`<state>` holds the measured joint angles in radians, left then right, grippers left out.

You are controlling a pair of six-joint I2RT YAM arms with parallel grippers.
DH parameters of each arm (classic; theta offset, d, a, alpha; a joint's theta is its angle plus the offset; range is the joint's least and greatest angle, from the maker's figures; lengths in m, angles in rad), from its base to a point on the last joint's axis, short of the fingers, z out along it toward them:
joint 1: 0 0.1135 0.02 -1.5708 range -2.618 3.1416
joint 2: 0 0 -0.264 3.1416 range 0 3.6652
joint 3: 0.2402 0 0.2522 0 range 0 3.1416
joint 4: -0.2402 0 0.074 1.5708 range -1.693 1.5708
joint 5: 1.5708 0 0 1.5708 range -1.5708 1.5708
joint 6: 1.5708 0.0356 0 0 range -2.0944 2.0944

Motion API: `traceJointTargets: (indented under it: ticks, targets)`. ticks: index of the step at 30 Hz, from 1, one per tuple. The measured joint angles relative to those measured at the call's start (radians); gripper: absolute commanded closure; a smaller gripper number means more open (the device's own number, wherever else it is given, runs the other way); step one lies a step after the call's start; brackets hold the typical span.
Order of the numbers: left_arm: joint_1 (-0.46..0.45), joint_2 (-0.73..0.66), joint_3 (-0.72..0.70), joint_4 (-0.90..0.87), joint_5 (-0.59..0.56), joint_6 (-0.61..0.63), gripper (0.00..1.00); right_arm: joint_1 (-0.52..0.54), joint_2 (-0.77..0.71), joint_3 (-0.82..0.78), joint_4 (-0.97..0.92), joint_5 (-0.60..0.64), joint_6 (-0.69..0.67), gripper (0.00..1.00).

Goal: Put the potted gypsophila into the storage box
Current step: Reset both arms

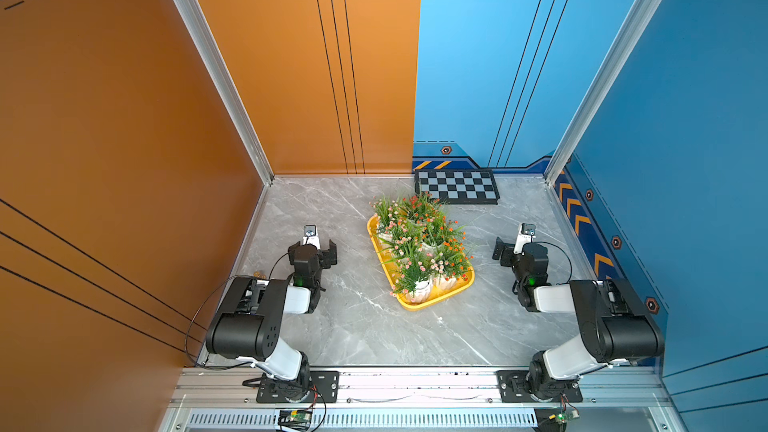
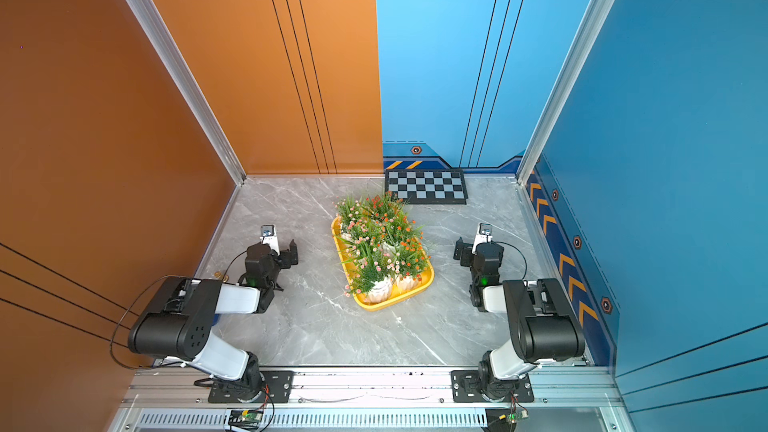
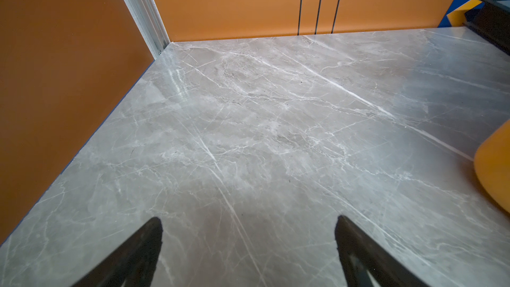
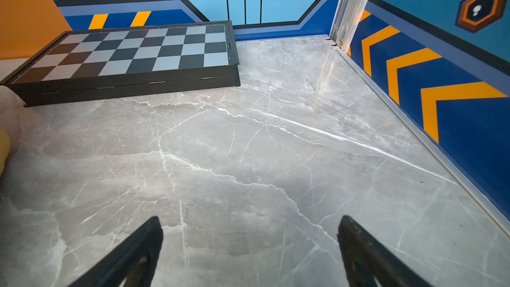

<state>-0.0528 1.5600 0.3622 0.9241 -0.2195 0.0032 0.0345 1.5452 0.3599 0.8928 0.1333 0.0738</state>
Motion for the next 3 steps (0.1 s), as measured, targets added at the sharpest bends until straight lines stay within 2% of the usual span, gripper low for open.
traceJointTargets:
  ticks: [3]
  targets:
    - [0.015,0.000,0.008,0.000,0.012,0.000,0.02,0.000,0.000,0.000,0.000,0.001,0.000,0.00]
